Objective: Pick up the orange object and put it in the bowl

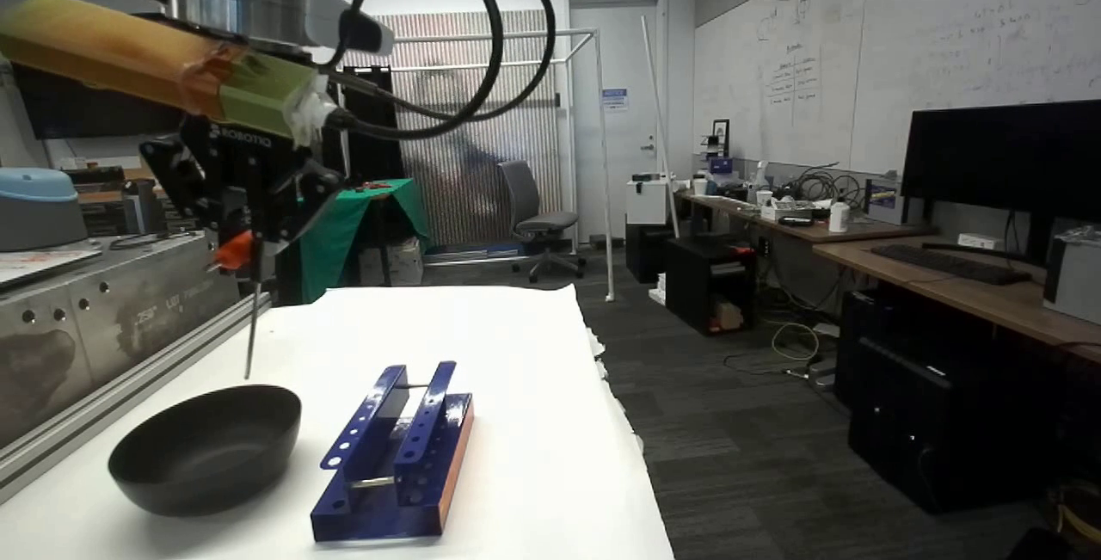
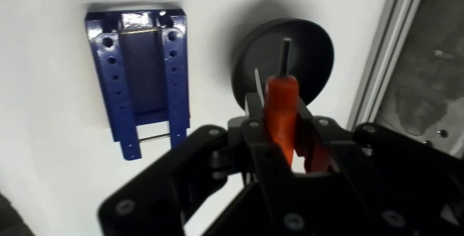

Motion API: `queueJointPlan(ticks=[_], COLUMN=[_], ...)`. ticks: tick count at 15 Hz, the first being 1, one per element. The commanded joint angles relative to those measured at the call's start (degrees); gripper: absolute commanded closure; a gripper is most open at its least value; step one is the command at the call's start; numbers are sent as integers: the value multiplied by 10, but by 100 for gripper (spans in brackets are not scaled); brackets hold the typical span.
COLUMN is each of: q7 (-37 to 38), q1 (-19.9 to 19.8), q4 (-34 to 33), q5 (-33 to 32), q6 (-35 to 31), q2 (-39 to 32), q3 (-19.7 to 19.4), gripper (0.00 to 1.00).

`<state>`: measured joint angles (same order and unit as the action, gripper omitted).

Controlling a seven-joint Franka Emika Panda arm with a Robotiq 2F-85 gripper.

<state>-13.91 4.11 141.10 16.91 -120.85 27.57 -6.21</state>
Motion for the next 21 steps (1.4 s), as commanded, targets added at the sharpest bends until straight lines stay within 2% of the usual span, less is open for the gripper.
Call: queueJointPlan(ticks=[1, 4, 6, 10, 14, 17, 21], q7=[-81, -166, -218, -307, -413, -461, -490], q1=[28, 38, 33, 27, 33, 29, 22], q4=[0, 16, 27, 47, 51, 41, 31], q5=[110, 219, 275, 355, 464, 521, 553], q6=[16, 9, -5, -95, -204, -243, -261], q2=[-31, -70, -100, -157, -213, -250, -282], q3=[-50, -73, -63, -14, 38, 68, 87], gripper=[86, 86, 86, 86, 86, 85, 85])
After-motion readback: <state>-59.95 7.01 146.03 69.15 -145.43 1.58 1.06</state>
